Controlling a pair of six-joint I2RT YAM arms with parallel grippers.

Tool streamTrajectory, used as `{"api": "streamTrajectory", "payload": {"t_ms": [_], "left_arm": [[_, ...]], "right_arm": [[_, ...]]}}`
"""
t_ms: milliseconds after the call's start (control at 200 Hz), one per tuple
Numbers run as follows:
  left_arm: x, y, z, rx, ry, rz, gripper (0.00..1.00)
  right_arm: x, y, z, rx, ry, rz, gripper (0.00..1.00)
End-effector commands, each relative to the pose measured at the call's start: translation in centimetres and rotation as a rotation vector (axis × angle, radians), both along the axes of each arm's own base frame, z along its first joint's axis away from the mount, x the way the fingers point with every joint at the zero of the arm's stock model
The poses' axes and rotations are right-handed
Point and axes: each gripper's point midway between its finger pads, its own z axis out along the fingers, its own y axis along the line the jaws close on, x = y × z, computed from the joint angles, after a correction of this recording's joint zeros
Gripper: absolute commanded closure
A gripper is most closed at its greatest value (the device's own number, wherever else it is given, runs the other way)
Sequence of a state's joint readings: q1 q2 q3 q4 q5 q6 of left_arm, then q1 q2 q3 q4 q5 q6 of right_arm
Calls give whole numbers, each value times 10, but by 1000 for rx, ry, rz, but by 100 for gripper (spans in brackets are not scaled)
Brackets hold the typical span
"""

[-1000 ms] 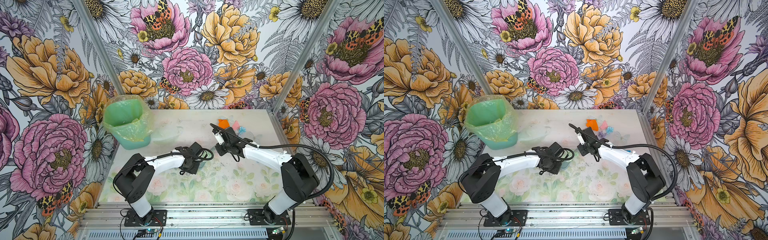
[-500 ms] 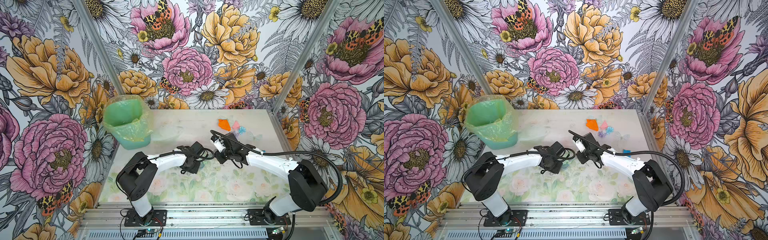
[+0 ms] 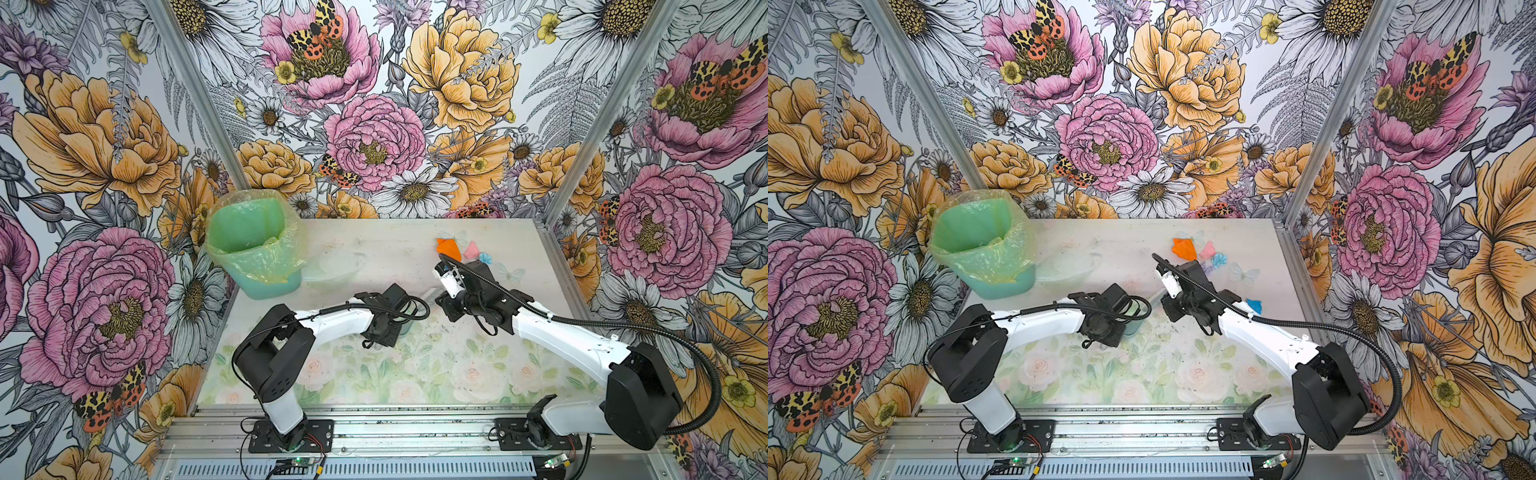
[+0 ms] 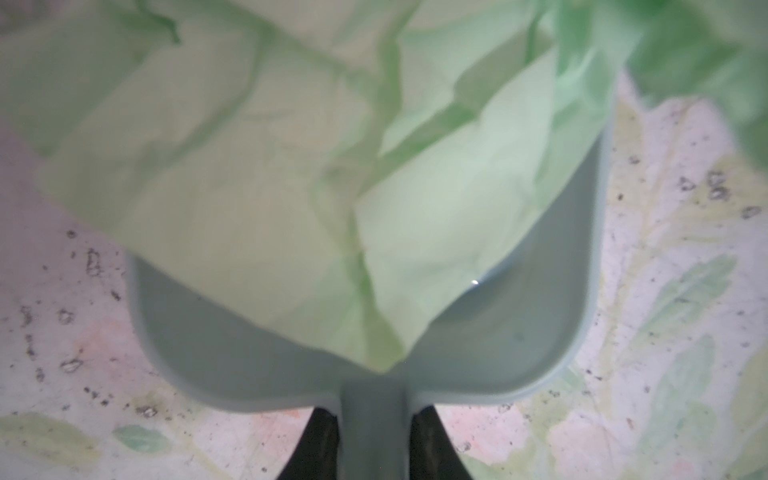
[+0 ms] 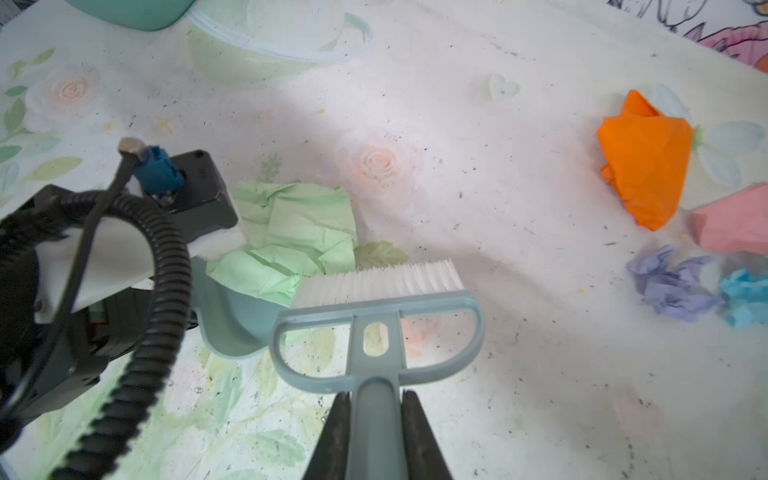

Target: Sweep away the paper scraps from the table

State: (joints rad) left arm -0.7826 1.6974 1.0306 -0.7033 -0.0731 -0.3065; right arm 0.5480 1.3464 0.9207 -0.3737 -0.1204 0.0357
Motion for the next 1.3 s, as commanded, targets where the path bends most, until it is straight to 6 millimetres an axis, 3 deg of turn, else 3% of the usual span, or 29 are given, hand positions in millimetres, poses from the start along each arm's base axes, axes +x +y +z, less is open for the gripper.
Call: {"api": "streamTrajectory", "payload": {"t_ms": [0,155,360,716,1056,1296], "left_arm": [[14,-10,22,-44,-92,4,100],[12,-10,20,-45,-86,3,100],[3,-12,14,-59,-44,-11,100],[-6,-11,13,-60,-7,-16,100],[-20,-4,18,-63,10,-6,100],[-31,7,20,-71,8,25,100]], "right_arm": [[6,-10,13,4,-44,-34,100],[12,-16,16,-1,-57,-63,100],[34,-29,6,-55,-56,-148,100],[66,-19,-15,-93,-30,-164,100],[97,-9,-9,-101,-57,-170,100],[106,-3,-4,-91,-68,-164,100]]}}
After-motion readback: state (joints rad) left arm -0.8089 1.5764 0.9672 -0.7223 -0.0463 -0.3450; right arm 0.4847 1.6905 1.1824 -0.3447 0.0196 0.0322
